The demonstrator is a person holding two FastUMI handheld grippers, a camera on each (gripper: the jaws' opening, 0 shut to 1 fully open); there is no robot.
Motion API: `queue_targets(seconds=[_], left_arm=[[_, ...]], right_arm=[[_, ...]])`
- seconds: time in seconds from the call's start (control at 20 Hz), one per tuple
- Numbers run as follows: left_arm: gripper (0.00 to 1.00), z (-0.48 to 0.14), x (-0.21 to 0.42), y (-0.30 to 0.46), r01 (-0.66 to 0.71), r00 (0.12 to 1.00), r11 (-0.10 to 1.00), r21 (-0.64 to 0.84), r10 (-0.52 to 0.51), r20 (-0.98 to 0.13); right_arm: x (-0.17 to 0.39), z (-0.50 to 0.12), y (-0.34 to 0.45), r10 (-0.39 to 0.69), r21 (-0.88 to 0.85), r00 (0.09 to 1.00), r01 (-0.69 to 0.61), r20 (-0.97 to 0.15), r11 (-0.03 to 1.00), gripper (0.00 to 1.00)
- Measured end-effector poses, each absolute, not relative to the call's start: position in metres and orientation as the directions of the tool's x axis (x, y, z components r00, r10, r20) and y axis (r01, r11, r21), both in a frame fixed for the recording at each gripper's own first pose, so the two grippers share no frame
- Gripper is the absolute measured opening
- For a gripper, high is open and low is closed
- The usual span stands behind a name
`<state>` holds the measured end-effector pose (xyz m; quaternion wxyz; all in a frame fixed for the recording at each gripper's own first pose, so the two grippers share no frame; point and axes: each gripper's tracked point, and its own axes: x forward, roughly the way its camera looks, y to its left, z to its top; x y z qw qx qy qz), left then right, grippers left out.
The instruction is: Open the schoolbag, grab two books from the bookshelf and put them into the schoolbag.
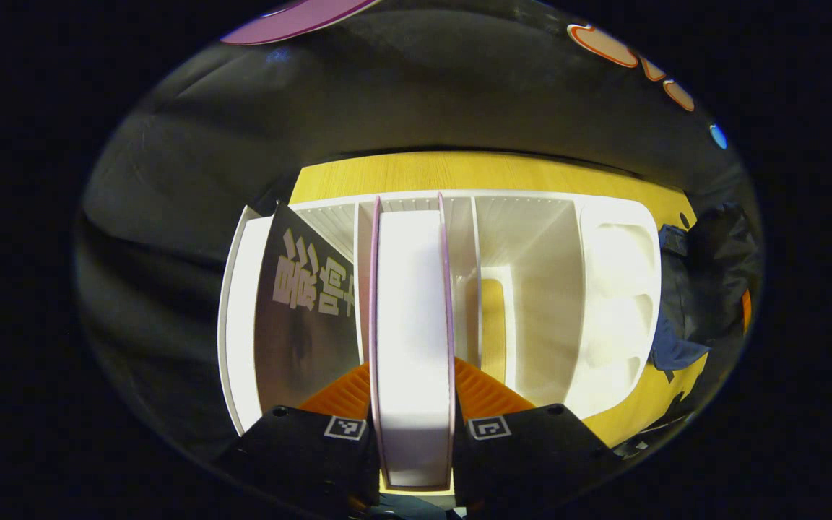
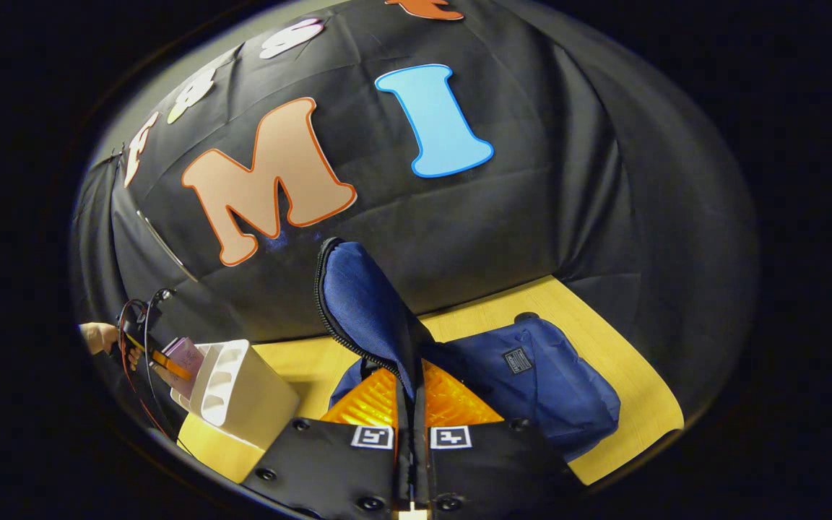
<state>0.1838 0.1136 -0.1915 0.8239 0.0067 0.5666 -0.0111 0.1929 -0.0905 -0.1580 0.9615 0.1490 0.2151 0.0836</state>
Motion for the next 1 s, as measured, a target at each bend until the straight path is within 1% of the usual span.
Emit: queue_targets(seconds=[0.05, 0.1, 0.15, 0.2, 0.3, 0.4, 0.45, 0.5, 0.55, 0.6, 0.65, 0.7, 0.75, 0.8, 1.0], left_arm=[[0.37, -0.19, 0.184, 0.115, 0.029, 0.365, 1.0, 0.0, -0.011, -0.931], [0.37, -0.187, 0.184, 0.115, 0.037, 0.373, 0.999, -0.004, -0.017, -0.928], [0.36, -0.184, 0.183, 0.117, 0.039, 0.381, 0.999, -0.008, -0.022, -0.924], [0.38, -0.182, 0.183, 0.118, 0.041, 0.384, 0.999, -0.008, -0.024, -0.923], [0.36, -0.178, 0.182, 0.123, 0.049, 0.394, 0.999, -0.005, -0.024, -0.919], [0.36, -0.17, 0.188, 0.133, 0.044, 0.425, 0.999, 0.005, -0.014, -0.905], [0.38, -0.165, 0.188, 0.133, 0.033, 0.435, 0.999, -0.013, -0.026, -0.9], [0.39, -0.159, 0.189, 0.133, 0.018, 0.443, 0.999, -0.035, -0.039, -0.895], [0.36, -0.151, 0.19, 0.132, 0.01, 0.452, 0.998, -0.065, -0.063, -0.89], [0.35, -0.144, 0.191, 0.13, 0.005, 0.464, 0.995, -0.096, -0.088, -0.882], [0.35, -0.137, 0.193, 0.13, 0.001, 0.478, 0.993, -0.122, -0.108, -0.872], [0.35, -0.128, 0.194, 0.131, 0.002, 0.492, 0.99, -0.14, -0.122, -0.862], [0.33, -0.12, 0.196, 0.132, -0.001, 0.505, 0.989, -0.151, -0.13, -0.853], [0.35, -0.111, 0.196, 0.135, -0.001, 0.514, 0.988, -0.157, -0.134, -0.847], [0.35, -0.071, 0.197, 0.145, -0.028, 0.567, 0.974, -0.224, -0.169, -0.806]], right_arm=[[0.193, -0.158, -0.091, 0.224, 0.322, 0.894, -0.096, -0.389, 0.942, 0.05], [0.192, -0.158, -0.091, 0.223, 0.323, 0.894, -0.094, -0.389, 0.942, 0.01], [0.193, -0.158, -0.092, 0.221, 0.325, 0.894, -0.092, -0.389, 0.941, 0.05], [0.193, -0.158, -0.092, 0.22, 0.328, 0.895, -0.089, -0.388, 0.94, 0.05], [0.193, -0.158, -0.093, 0.218, 0.333, 0.896, -0.085, -0.388, 0.939, 0.05], [0.194, -0.158, -0.095, 0.217, 0.33, 0.896, -0.084, -0.389, 0.94, 0.05], [0.195, -0.159, -0.095, 0.217, 0.331, 0.895, -0.084, -0.389, 0.94, 0.05], [0.194, -0.158, -0.096, 0.216, 0.331, 0.896, -0.083, -0.389, 0.94, 0.0], [0.195, -0.158, -0.096, 0.215, 0.331, 0.896, -0.082, -0.389, 0.94, 0.01], [0.196, -0.158, -0.096, 0.214, 0.33, 0.896, -0.082, -0.388, 0.941, 0.05], [0.196, -0.157, -0.096, 0.213, 0.33, 0.896, -0.081, -0.388, 0.941, 0.05], [0.195, -0.158, -0.097, 0.214, 0.331, 0.896, -0.08, -0.39, 0.94, 0.01], [0.195, -0.157, -0.096, 0.213, 0.33, 0.896, -0.08, -0.39, 0.941, 0.05], [0.195, -0.157, -0.097, 0.213, 0.329, 0.896, -0.08, -0.39, 0.941, 0.05], [0.196, -0.156, -0.1, 0.209, 0.327, 0.896, -0.077, -0.392, 0.942, 0.05]])
